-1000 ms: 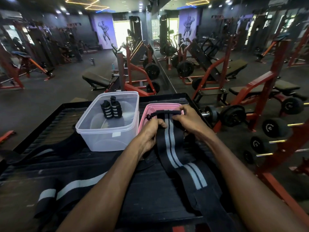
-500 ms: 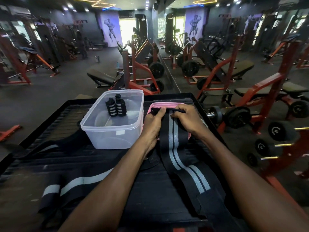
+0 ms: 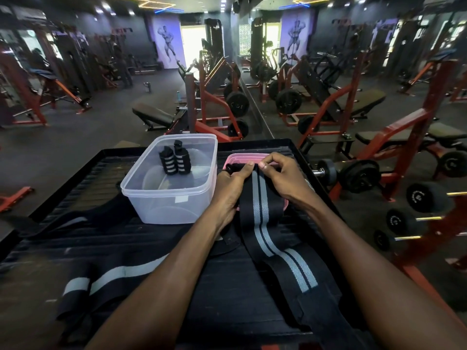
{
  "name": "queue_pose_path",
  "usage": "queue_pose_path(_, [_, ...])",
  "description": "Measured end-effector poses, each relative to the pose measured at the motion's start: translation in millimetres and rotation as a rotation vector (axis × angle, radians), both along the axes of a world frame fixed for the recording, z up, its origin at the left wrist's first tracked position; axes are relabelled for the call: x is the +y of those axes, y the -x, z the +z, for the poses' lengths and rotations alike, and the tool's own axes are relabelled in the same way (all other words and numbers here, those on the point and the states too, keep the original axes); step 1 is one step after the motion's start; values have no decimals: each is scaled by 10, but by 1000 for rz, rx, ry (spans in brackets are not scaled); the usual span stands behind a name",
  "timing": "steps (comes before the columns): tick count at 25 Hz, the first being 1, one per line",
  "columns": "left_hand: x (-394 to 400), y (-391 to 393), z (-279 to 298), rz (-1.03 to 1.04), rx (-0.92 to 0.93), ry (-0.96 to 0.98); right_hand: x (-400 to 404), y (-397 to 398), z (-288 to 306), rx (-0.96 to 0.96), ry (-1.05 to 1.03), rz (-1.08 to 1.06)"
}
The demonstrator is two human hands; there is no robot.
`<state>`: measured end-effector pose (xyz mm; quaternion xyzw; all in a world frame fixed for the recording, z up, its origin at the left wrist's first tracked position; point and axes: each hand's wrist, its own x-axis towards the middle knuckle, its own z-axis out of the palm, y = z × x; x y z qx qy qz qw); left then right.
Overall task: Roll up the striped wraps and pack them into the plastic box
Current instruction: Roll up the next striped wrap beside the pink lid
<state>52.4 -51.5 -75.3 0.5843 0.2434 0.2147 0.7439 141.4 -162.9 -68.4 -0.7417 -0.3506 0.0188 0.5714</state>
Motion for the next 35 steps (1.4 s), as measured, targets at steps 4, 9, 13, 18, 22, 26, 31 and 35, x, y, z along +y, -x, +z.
queue_pose_path(4, [8,-23,-53,13,-24,-35,-39,18,22,75,-42,89])
queue_pose_path(9, [27,-4,-43,24,-37,-76,-35,30,45,217,-82,102])
queue_pose_path(13, [-6,4,-29,2,-57,-20,-43,14,32,173,-62,103])
queue_pose_path(18, [-30,-3,-51,43,-52,-157,-58,17,27,133,-59,133])
queue_pose_path(22, [-5,-11,-58,119,-70,-225,-34,59,43,257,-93,141])
queue_pose_path(26, [20,-21,-47,152,-78,-195,-27,66,42,245,-68,114])
queue_pose_path(31, [-7,-18,-38,105,-67,-165,-82,80,77,177,-84,143])
queue_pose_path(35, [-2,-21,-47,137,-104,-214,-63,91,76,280,-135,138])
